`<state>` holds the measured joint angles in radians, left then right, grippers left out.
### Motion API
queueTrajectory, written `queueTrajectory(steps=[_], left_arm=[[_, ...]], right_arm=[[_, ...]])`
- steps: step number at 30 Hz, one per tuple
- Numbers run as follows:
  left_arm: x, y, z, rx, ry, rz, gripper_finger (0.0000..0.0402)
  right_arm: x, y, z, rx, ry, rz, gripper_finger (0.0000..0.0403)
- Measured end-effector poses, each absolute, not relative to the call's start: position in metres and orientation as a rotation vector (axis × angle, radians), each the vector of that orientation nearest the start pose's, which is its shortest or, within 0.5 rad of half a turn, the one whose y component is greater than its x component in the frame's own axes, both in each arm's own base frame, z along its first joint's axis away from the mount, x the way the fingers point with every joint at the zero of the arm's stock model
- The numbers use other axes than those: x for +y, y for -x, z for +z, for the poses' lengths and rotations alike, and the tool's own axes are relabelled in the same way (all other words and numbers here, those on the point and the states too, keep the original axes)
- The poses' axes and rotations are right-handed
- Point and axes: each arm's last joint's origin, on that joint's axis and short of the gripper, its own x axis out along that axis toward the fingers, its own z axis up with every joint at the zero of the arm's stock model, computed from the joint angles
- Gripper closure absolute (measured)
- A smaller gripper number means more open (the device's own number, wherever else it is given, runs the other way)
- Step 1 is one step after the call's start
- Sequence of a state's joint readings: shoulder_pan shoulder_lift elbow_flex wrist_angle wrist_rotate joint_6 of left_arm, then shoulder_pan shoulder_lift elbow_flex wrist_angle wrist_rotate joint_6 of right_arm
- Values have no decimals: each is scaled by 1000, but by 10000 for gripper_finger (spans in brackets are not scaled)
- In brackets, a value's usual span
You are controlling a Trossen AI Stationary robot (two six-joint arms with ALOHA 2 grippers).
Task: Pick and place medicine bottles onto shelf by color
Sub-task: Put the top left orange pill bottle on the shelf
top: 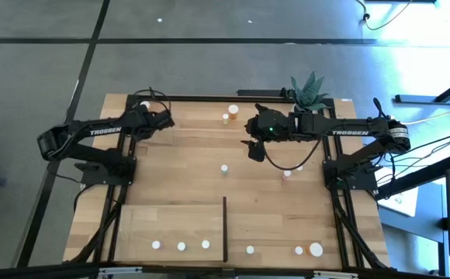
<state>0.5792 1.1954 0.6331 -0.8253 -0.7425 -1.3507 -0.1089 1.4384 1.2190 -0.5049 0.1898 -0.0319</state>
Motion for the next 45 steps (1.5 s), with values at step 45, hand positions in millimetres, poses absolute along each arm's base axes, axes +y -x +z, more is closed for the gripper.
queueTrajectory(steps=[45], left_arm=[[163, -114, 184, 527, 853, 1823, 80]], right_arm=[[-39, -307, 307, 731, 60, -274, 125]])
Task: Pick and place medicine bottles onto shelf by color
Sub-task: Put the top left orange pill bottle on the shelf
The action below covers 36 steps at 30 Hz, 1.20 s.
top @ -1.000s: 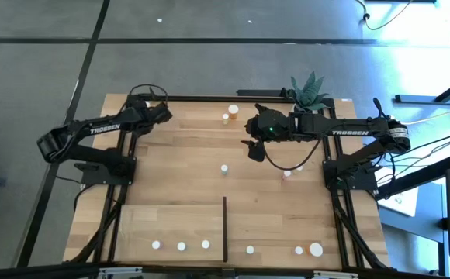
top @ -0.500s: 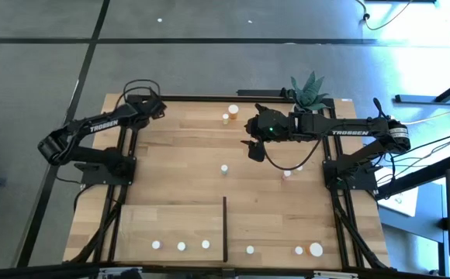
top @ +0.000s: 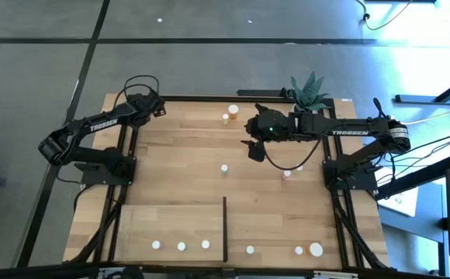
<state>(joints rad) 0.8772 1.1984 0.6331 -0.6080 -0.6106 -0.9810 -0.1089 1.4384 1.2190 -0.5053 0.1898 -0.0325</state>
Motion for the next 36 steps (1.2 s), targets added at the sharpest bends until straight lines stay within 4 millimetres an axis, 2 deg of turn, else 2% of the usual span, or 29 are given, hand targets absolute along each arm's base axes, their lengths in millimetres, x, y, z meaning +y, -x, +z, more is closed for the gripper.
queueTrajectory(steps=[11, 27, 36], left_arm=[[160, -111, 175, 518, 857, 1838, 80], [164, -113, 176, 471, 812, 1857, 80], [174, -121, 154, 570, 787, 1870, 80]], right_arm=[[-39, -307, 307, 731, 60, -273, 125], [-39, -307, 307, 731, 59, -274, 125], [-39, -307, 307, 731, 60, -274, 125]])
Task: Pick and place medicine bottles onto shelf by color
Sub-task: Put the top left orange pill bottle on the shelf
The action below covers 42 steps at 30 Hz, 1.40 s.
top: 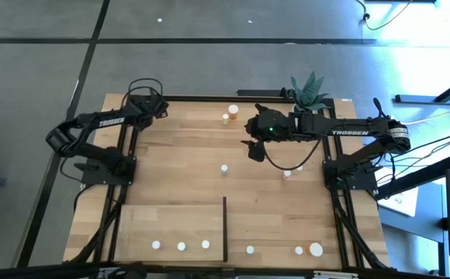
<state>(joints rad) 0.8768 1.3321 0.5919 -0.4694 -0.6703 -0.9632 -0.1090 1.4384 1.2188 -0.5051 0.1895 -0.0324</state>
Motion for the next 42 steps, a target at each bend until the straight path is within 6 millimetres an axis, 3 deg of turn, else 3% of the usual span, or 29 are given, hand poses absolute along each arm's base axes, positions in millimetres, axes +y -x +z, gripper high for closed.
queueTrajectory(steps=[15, 42], left_arm=[[183, -122, 148, 541, 727, 1914, 80], [183, -122, 149, 543, 726, 1912, 80]], right_arm=[[-39, -307, 307, 731, 60, -274, 125], [-39, -307, 307, 731, 60, -274, 125]])
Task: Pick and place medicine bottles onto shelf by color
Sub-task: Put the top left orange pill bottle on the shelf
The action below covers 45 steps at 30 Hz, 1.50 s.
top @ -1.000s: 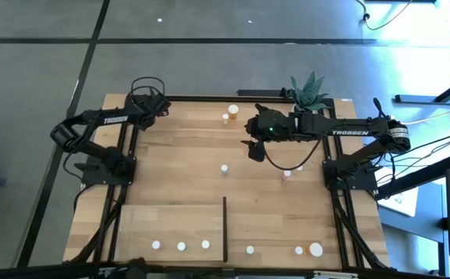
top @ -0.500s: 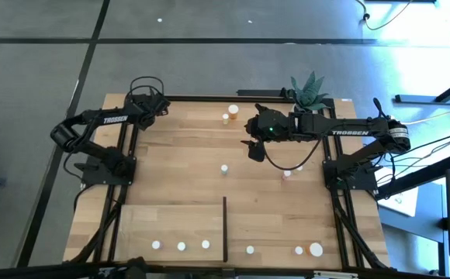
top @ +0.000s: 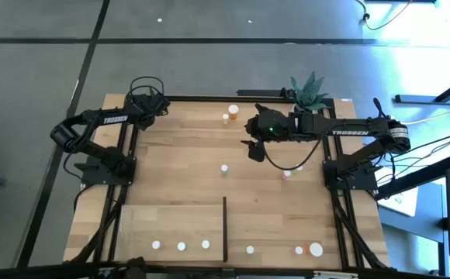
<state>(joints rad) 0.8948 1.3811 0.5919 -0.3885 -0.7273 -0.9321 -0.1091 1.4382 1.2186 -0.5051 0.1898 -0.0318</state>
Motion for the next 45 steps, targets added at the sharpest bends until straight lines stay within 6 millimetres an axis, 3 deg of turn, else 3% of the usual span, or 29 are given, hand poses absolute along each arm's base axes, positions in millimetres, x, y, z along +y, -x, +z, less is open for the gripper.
queueTrajectory(steps=[16, 33, 45], left_arm=[[183, -122, 148, 558, 719, 1909, 81], [185, -124, 149, 584, 674, 1879, 147], [185, -123, 150, 580, 669, 1888, 155]], right_arm=[[-39, -307, 307, 731, 59, -274, 125], [-39, -307, 307, 731, 59, -274, 125], [-39, -307, 307, 731, 60, -273, 125]])
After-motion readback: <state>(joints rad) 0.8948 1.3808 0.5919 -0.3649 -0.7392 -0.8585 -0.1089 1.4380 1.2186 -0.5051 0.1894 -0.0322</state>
